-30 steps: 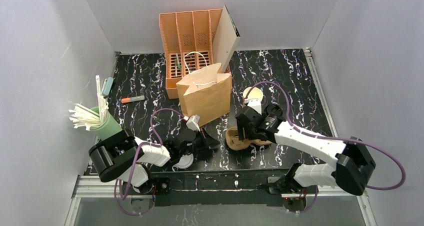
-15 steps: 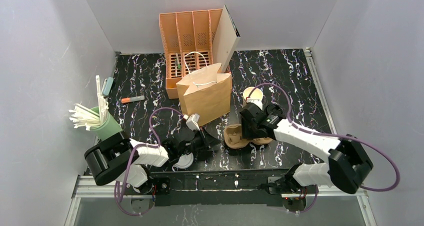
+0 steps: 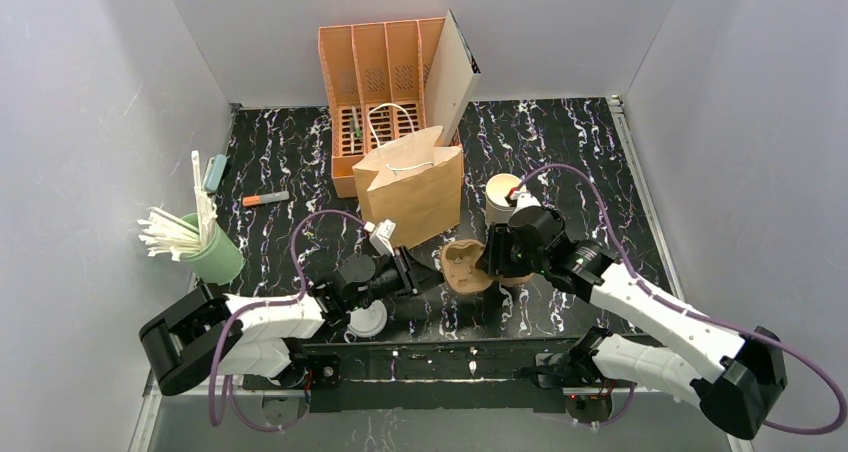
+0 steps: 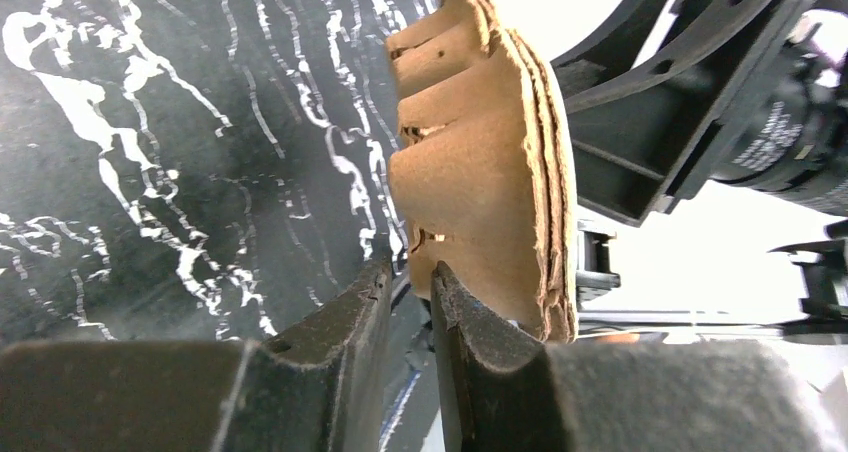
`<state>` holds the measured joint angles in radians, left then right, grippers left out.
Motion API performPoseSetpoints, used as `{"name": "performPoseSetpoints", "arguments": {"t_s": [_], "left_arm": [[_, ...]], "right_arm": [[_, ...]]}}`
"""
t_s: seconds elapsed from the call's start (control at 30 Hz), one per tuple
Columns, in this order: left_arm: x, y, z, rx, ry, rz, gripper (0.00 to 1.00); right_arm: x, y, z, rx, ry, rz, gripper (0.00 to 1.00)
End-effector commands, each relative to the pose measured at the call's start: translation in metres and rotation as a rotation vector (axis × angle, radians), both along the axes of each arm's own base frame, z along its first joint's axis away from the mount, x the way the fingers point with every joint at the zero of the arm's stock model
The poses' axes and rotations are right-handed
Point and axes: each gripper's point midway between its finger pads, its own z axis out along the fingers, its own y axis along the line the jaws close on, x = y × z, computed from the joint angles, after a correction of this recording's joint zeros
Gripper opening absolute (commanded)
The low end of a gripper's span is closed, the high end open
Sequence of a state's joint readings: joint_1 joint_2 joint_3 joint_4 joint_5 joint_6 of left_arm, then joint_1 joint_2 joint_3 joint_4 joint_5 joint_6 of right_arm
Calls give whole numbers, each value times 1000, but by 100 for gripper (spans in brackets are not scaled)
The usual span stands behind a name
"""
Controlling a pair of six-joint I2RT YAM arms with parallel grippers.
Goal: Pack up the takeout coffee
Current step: Pick up the cup tray from the cup tray.
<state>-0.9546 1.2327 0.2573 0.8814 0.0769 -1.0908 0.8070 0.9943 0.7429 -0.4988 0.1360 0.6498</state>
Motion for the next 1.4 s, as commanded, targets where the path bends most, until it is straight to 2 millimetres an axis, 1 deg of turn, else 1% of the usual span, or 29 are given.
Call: {"name": "performPoseSetpoints", "arguments": {"t_s": [0.0, 0.1, 0.2, 0.3, 0.47, 0.63, 0.77, 0.9, 0.97, 1.07, 1.2, 1.37], "left_arm": [[-2, -9, 48, -128, -28, -31, 21], [-2, -10, 68, -174, -51, -30, 20], [-2, -9, 79, -200, -67, -31, 16], [-4, -8, 85, -216, -69, -31, 13], [-5, -2, 92, -240, -83, -17, 12], [-7, -1, 92, -246, -76, -22, 12], [-7, 0, 94, -253, -76, -18, 8], [-5, 10, 95, -274, -77, 30, 6], [-3, 17, 93, -279, -78, 60, 8], [-3, 20, 88, -272, -71, 73, 13], [-6, 13, 86, -259, -56, 37, 18], [-7, 3, 82, -240, -36, -2, 18]], "right_arm": [[-4, 20, 31, 167, -52, 50, 42], [-6, 22, 39, 195, -64, 61, 42], [-7, 22, 38, 193, -57, 66, 42], [-5, 19, 32, 169, -46, 46, 42], [2, 8, 26, 125, -45, -35, 42], [4, 6, 24, 120, -44, -60, 42], [5, 6, 23, 116, -41, -65, 42], [10, -2, 16, 78, -27, -122, 42], [12, -8, 12, 57, -18, -152, 42], [14, -11, 13, 58, -26, -175, 42], [14, -7, 17, 81, -30, -159, 41], [13, -2, 20, 105, -30, -135, 40]]}}
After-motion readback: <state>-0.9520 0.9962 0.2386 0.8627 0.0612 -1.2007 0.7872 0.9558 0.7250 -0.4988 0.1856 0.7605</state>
